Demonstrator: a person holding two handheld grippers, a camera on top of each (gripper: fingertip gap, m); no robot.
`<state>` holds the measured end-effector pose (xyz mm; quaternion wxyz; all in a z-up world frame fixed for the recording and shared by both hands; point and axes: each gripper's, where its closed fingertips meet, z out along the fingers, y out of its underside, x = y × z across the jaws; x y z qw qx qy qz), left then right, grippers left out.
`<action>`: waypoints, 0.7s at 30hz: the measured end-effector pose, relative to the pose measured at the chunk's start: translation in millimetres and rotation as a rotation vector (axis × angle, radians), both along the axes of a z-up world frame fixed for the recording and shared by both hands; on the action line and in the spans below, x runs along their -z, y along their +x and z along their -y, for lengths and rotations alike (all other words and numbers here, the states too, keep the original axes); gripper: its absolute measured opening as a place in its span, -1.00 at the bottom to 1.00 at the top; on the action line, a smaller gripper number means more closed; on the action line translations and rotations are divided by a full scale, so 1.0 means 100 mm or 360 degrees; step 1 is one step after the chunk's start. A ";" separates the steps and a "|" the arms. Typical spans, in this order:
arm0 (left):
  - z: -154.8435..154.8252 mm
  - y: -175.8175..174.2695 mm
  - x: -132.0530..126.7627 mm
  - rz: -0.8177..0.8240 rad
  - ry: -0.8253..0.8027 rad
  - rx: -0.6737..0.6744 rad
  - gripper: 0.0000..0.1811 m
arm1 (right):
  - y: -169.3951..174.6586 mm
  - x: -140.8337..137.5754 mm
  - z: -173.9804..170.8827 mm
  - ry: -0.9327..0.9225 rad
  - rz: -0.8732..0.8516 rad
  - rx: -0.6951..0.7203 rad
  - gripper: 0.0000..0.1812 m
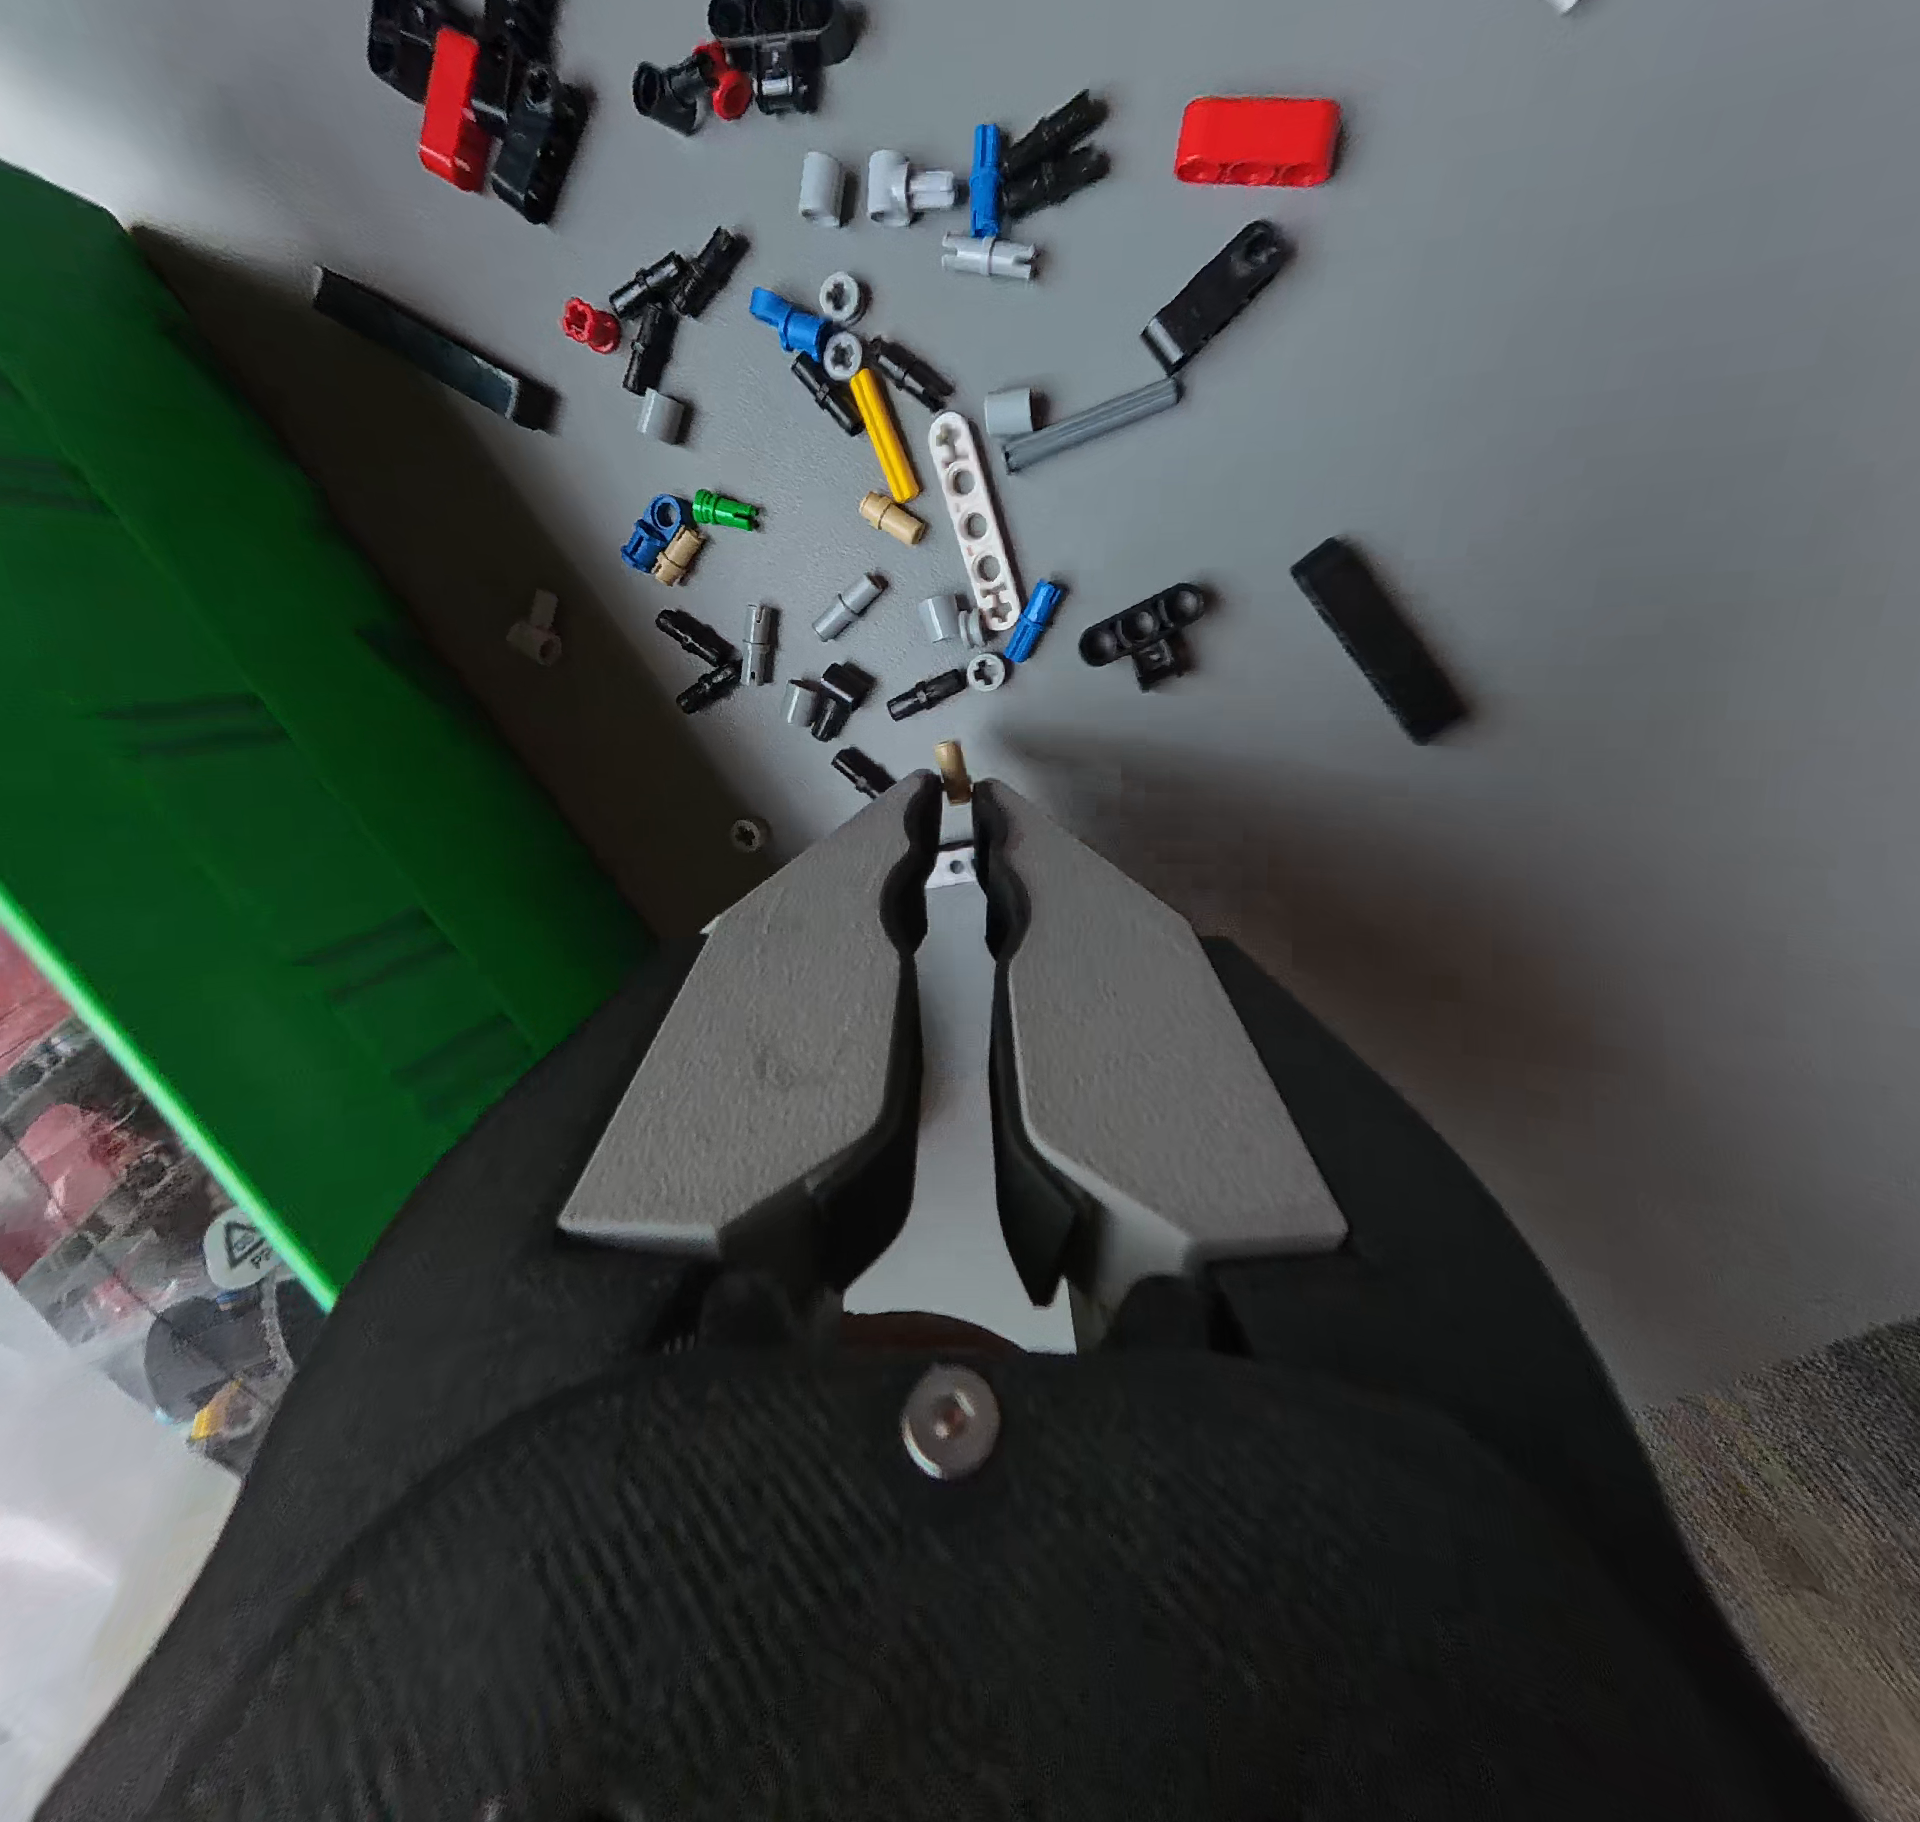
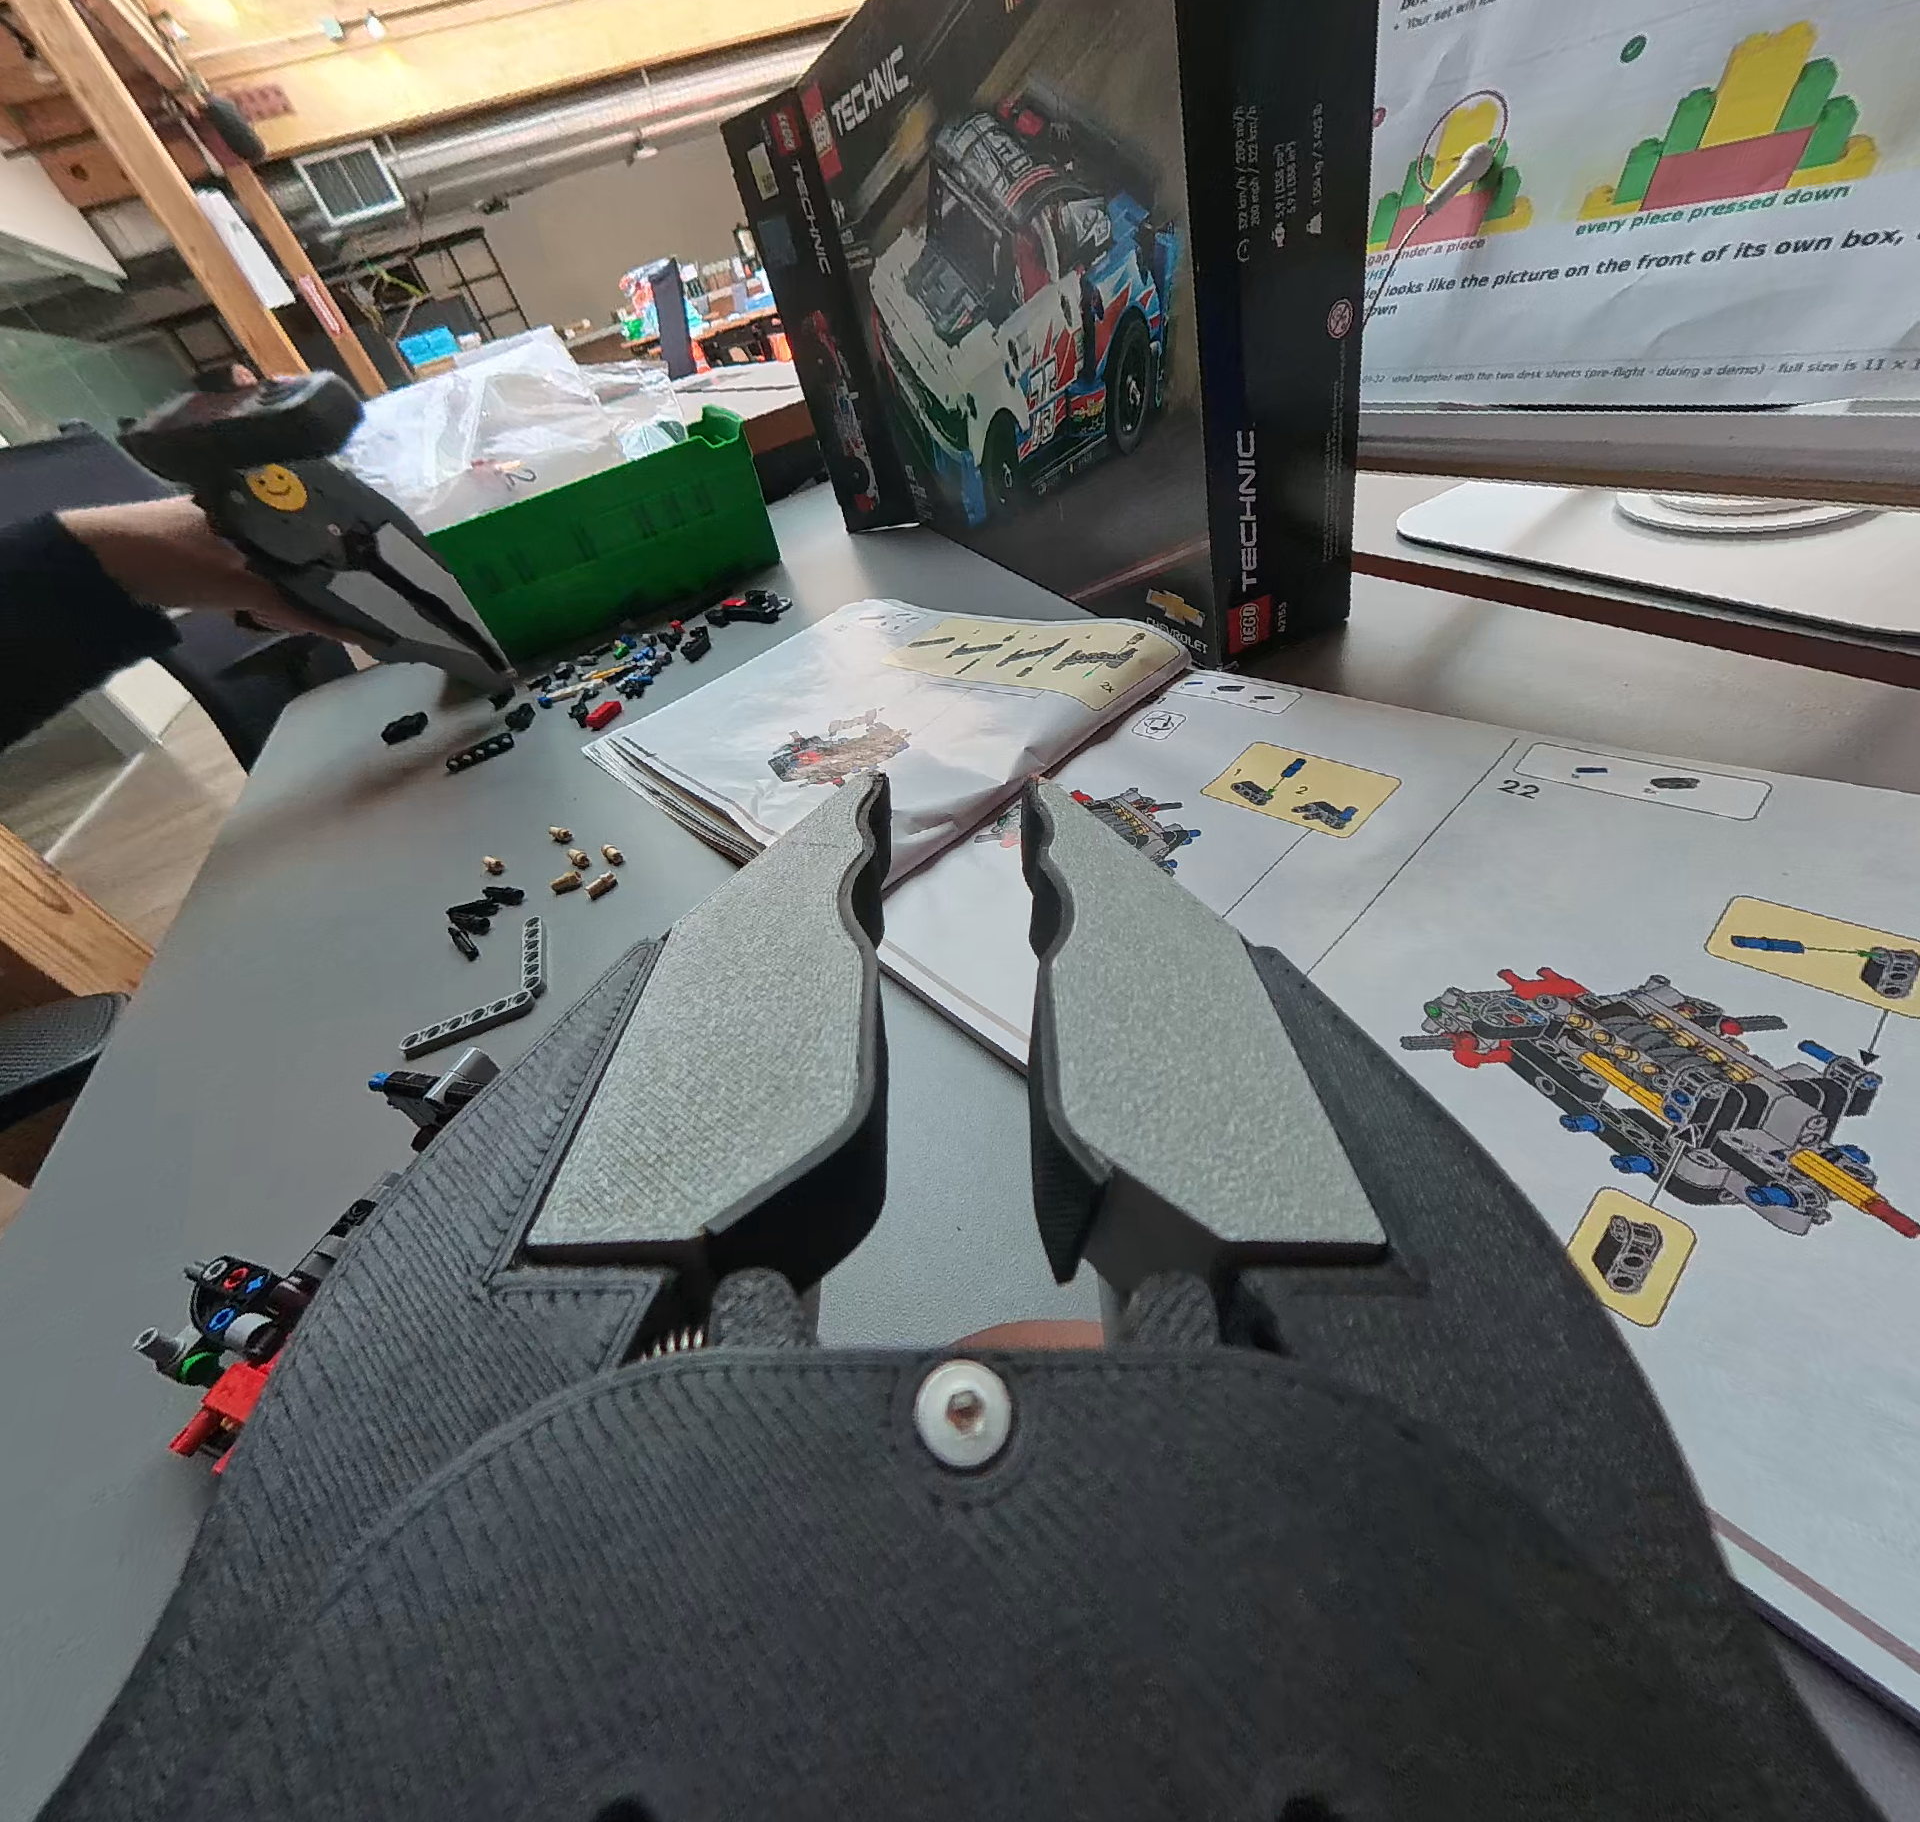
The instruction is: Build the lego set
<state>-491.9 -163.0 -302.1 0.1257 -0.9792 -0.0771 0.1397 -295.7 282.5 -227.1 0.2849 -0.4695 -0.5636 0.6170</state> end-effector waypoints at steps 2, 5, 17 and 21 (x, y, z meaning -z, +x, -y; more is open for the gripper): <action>-0.16 0.16 -0.15 -0.0016 0.0088 0.0066 -0.96 | 0.00 0.00 0.00 -0.0001 0.0004 -0.0002 -0.76; -0.52 0.55 -0.28 -0.0014 0.0154 0.0252 -0.96 | 0.00 0.01 0.01 0.0005 0.0008 -0.0005 -0.76; -1.56 1.43 0.12 0.0215 0.0245 0.0640 -0.96 | 0.01 0.01 0.04 0.0026 0.0005 -0.0013 -0.76; -1.60 1.46 0.16 0.0224 0.0236 0.0651 -0.91 | 0.01 0.03 0.06 0.0043 0.0017 -0.0028 -0.76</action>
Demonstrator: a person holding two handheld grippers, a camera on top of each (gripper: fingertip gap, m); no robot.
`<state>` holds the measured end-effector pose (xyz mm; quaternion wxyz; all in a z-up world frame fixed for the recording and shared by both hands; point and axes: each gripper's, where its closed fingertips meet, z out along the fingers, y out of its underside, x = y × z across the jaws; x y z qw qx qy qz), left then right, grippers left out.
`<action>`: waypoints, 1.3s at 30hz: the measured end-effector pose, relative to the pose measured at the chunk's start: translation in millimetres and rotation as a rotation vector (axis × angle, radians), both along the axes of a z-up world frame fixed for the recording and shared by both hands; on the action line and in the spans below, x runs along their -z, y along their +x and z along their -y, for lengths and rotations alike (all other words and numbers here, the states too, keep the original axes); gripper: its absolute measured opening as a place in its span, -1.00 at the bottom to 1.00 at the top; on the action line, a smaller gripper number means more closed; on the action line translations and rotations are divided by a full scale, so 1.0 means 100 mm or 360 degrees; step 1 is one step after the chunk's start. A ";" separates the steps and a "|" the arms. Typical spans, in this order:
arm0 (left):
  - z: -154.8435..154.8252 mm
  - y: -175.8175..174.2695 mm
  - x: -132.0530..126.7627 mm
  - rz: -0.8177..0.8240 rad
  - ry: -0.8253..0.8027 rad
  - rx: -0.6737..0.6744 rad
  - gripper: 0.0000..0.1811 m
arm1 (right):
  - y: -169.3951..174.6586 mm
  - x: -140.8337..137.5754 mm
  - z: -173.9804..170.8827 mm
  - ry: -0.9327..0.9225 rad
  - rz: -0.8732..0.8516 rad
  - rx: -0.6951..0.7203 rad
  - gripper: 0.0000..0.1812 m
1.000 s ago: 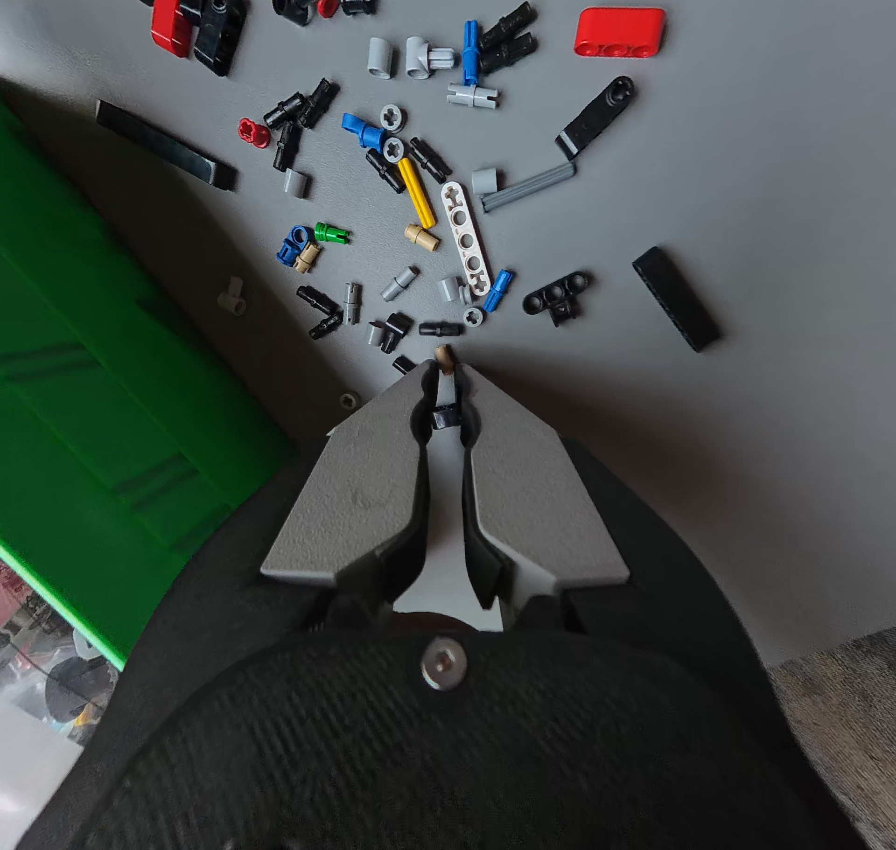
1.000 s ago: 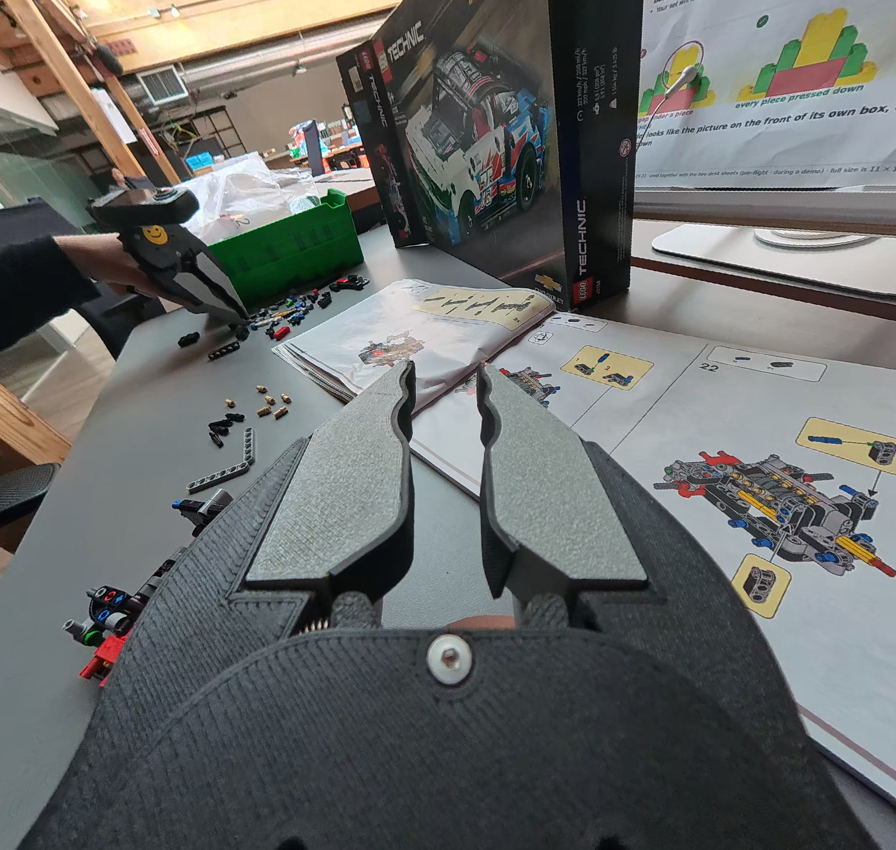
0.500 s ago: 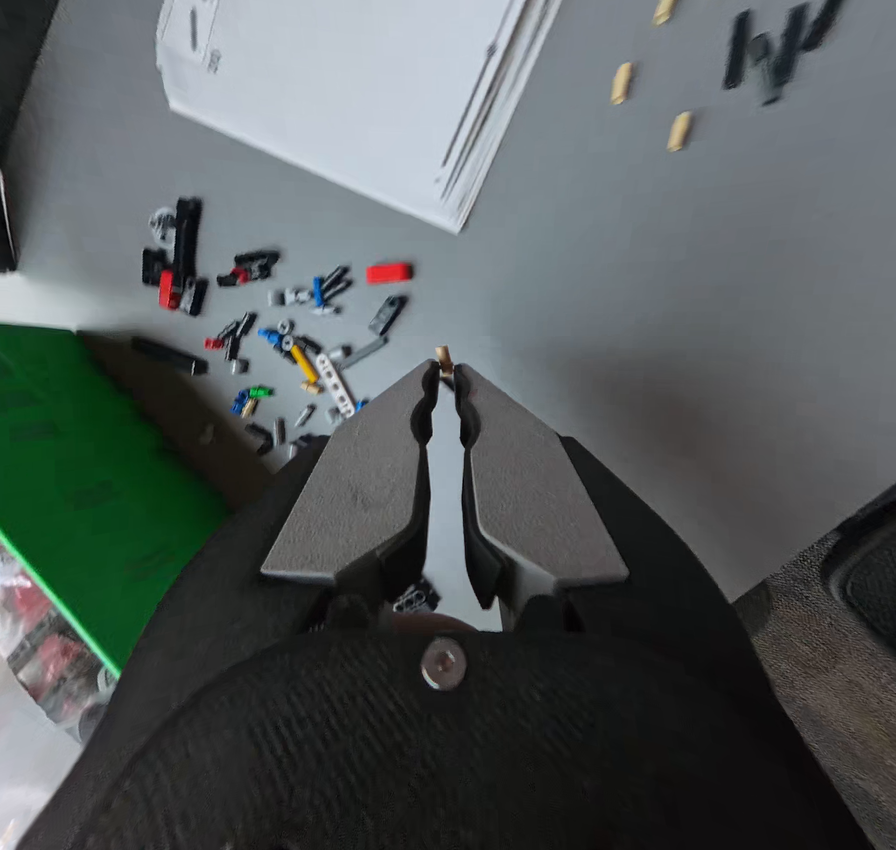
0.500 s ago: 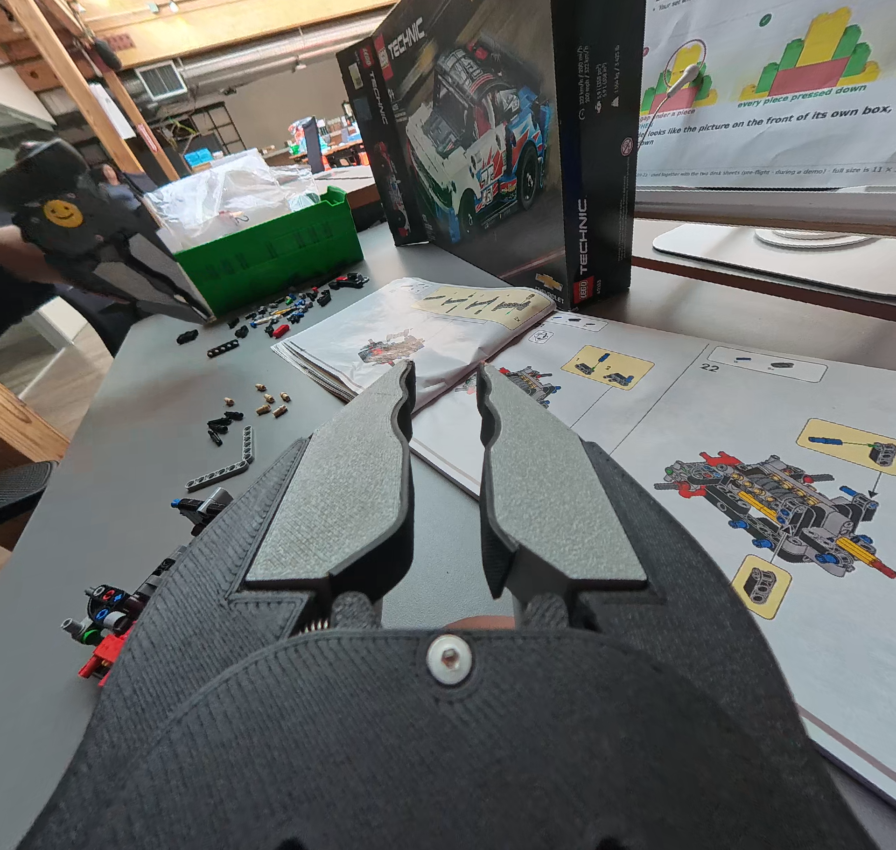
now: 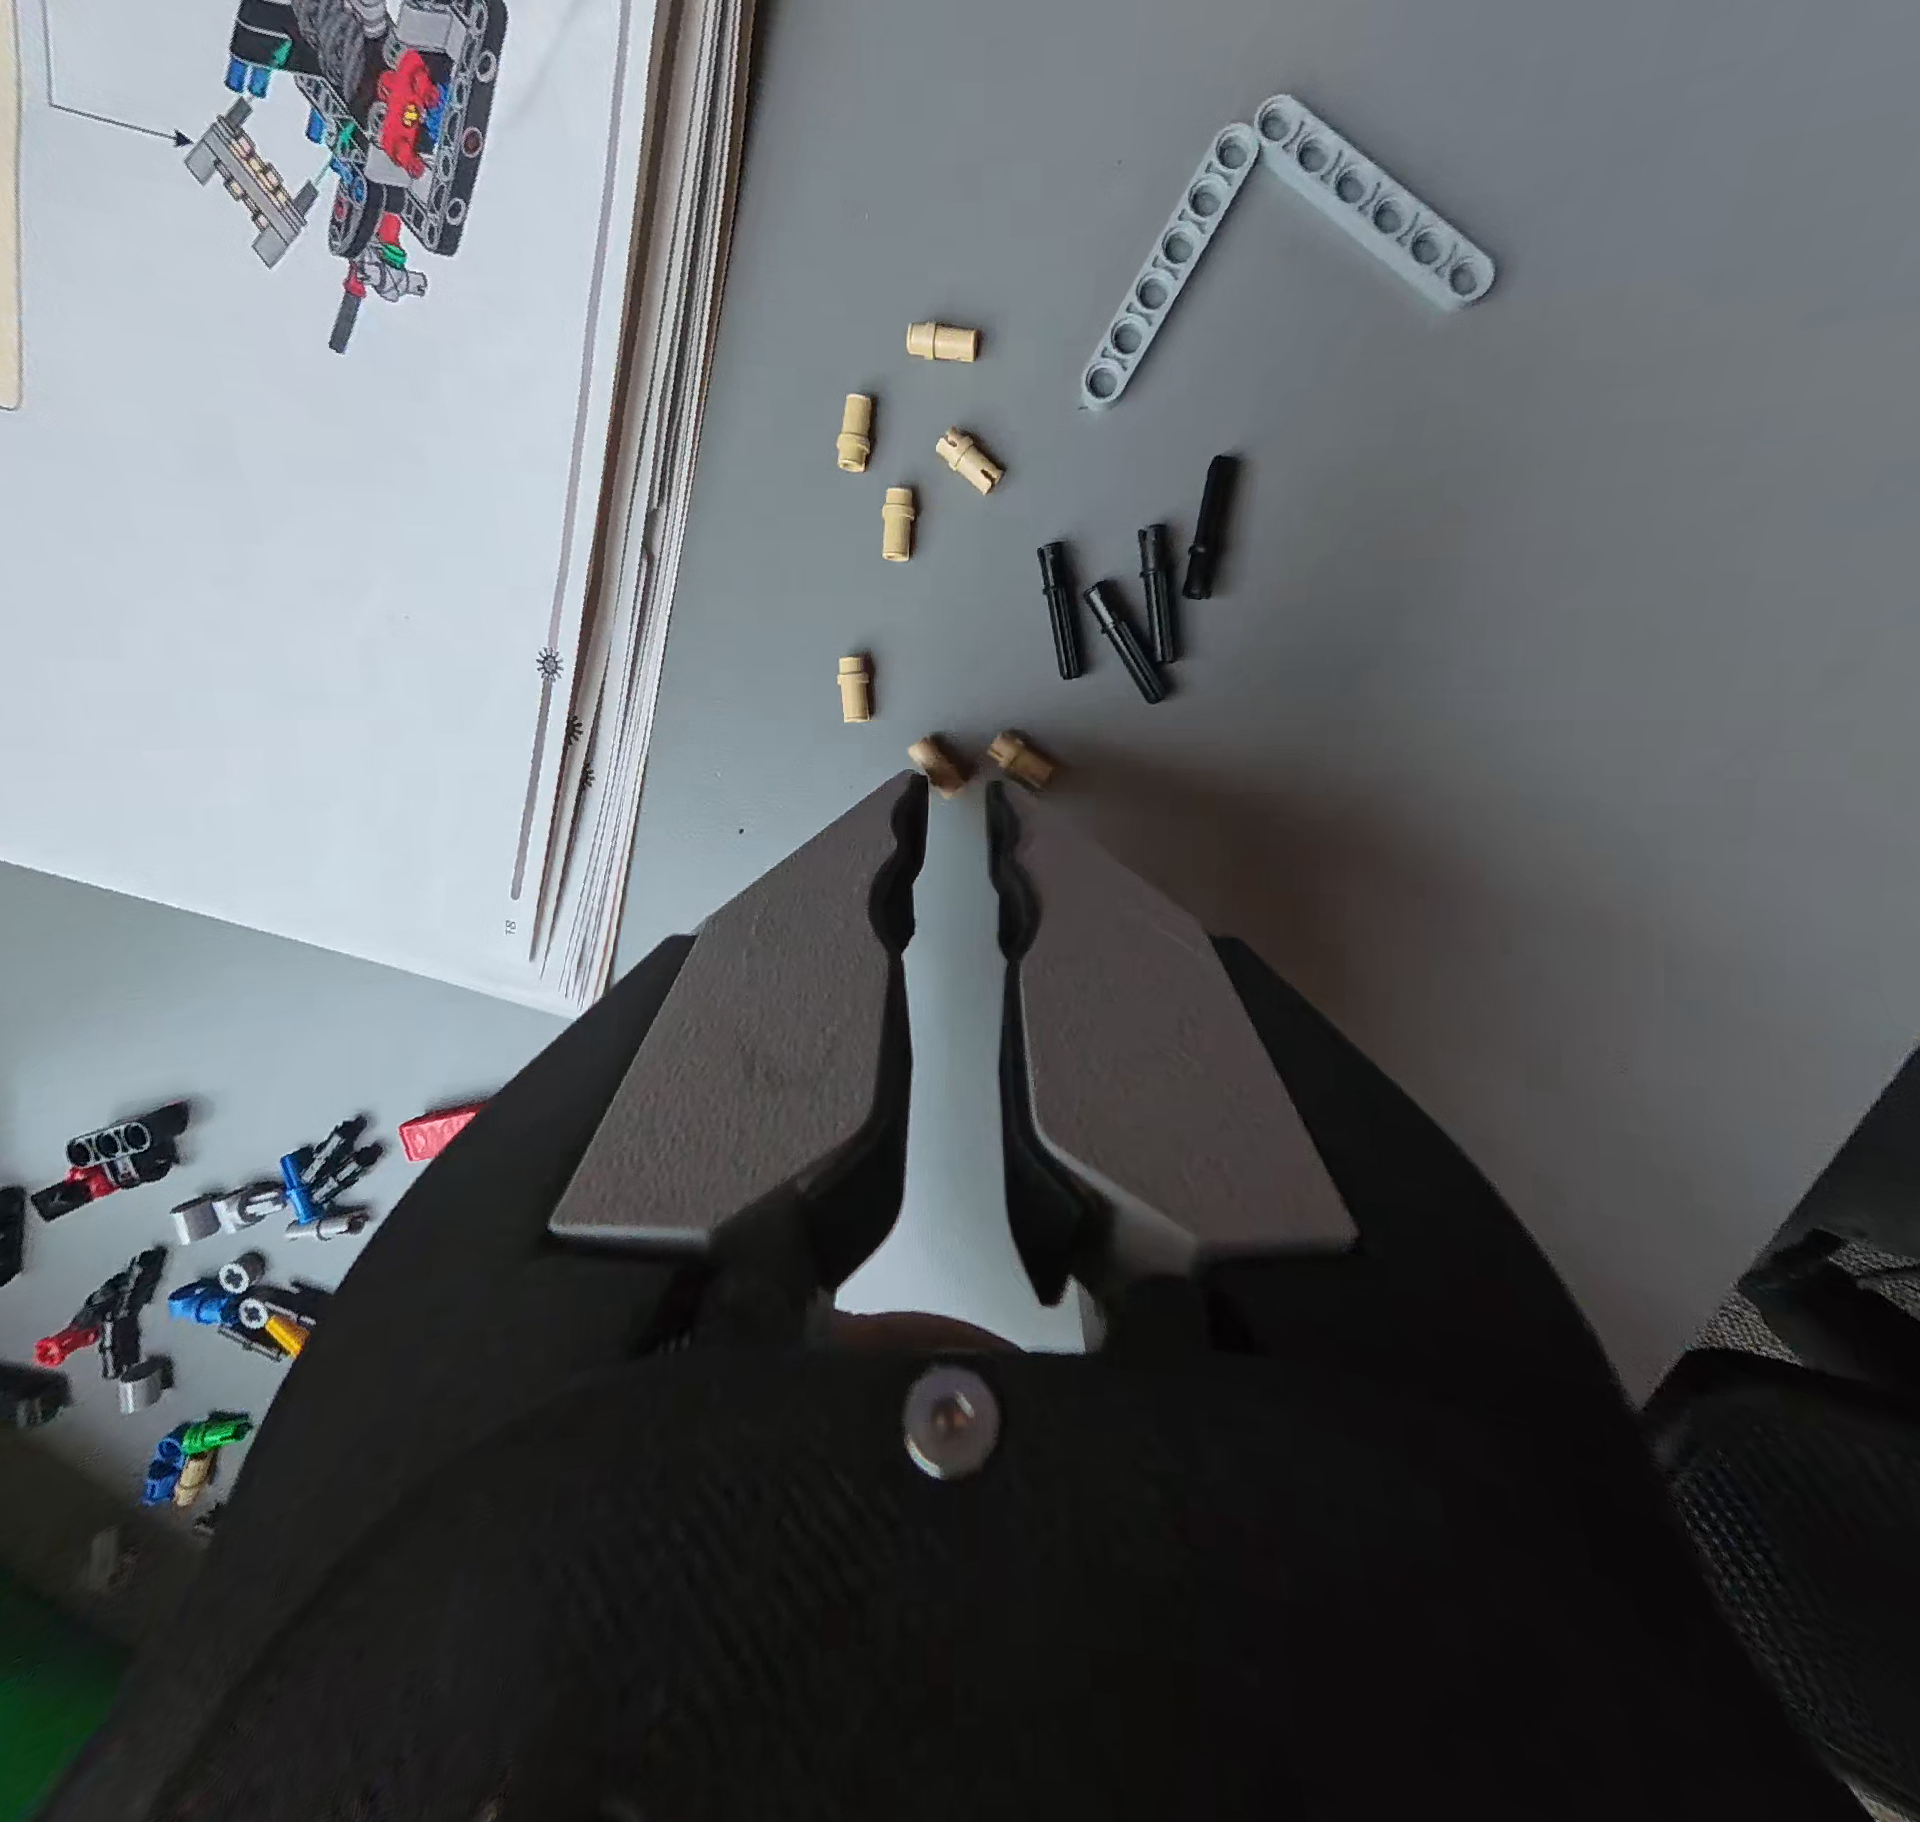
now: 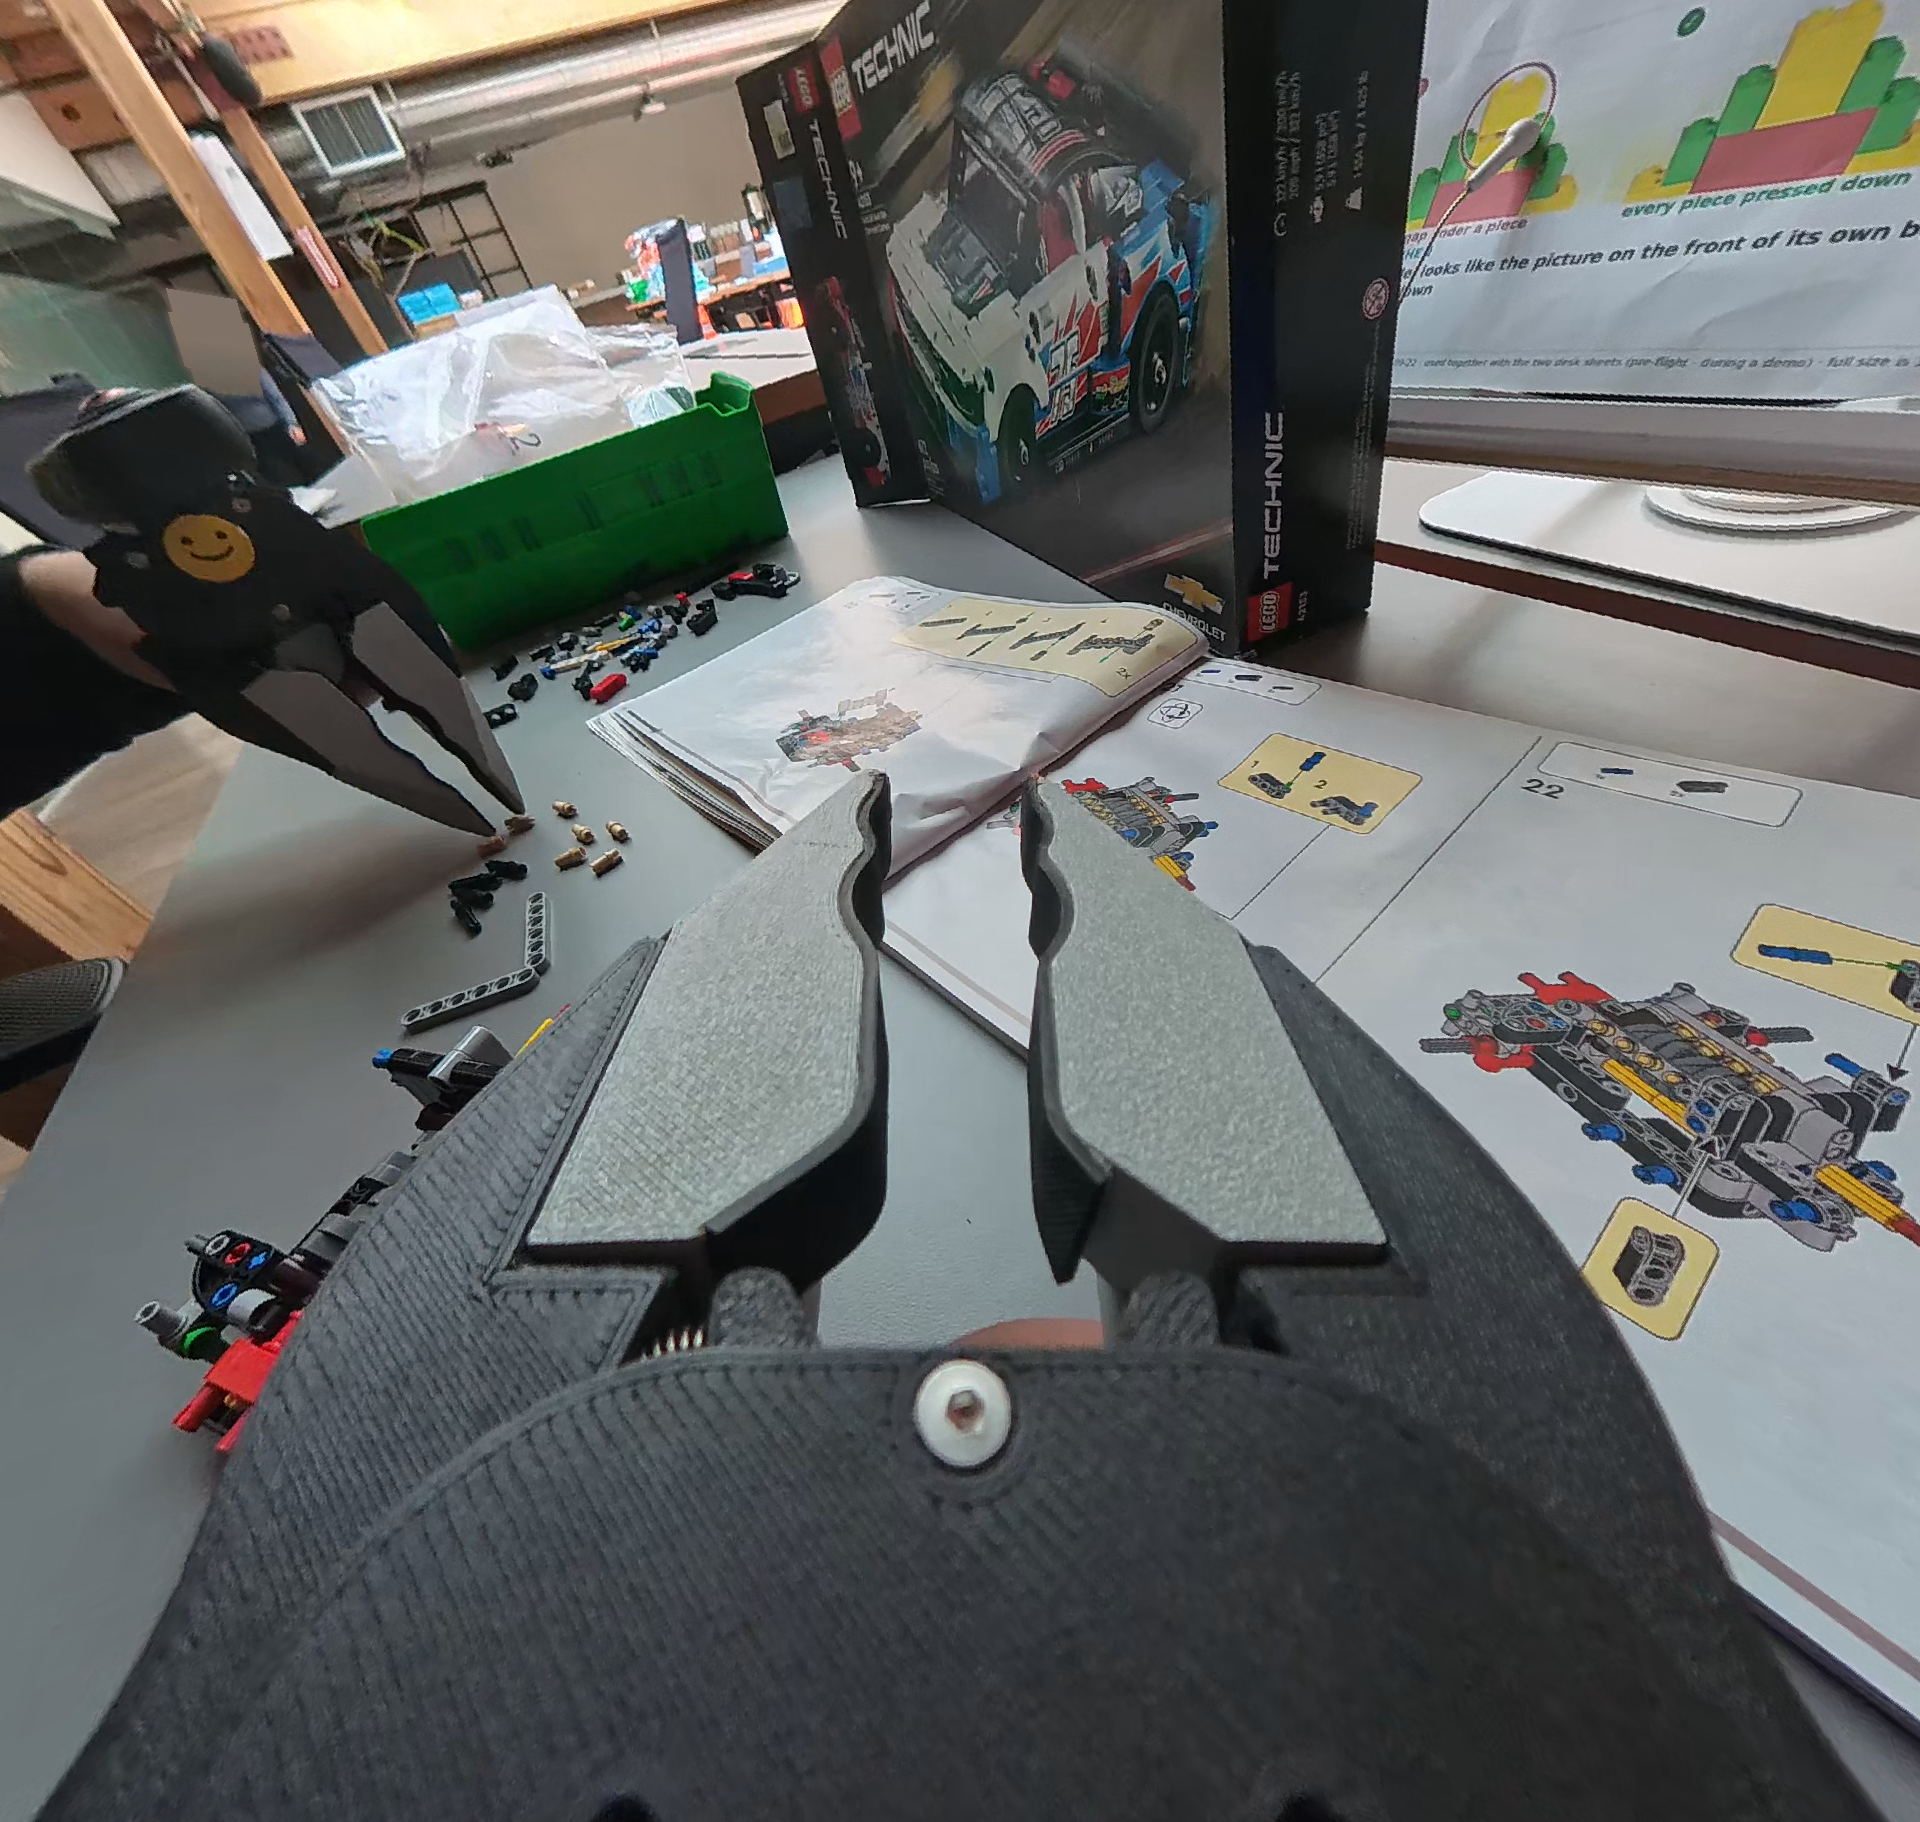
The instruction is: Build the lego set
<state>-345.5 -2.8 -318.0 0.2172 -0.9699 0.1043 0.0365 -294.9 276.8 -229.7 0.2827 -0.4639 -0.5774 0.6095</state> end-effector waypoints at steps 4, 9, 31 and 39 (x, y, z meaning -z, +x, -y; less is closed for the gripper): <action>-0.01 0.00 -0.04 0.0010 0.0009 0.0008 -0.89 | 0.00 0.00 0.01 0.0006 0.0003 -0.0003 -0.77; -0.10 -0.11 -0.12 0.0000 0.0085 -0.0025 -0.88 | 0.00 0.00 0.00 0.0002 0.0003 -0.0002 -0.76; -0.11 -0.17 -0.47 0.0140 0.0200 -0.0084 -0.82 | 0.00 -0.01 -0.01 -0.0022 -0.0001 0.0003 -0.76; 1.00 -1.52 -0.96 -0.0444 -0.0008 -0.0838 -0.89 | -0.01 0.02 0.02 -0.0007 0.0024 -0.0018 -0.76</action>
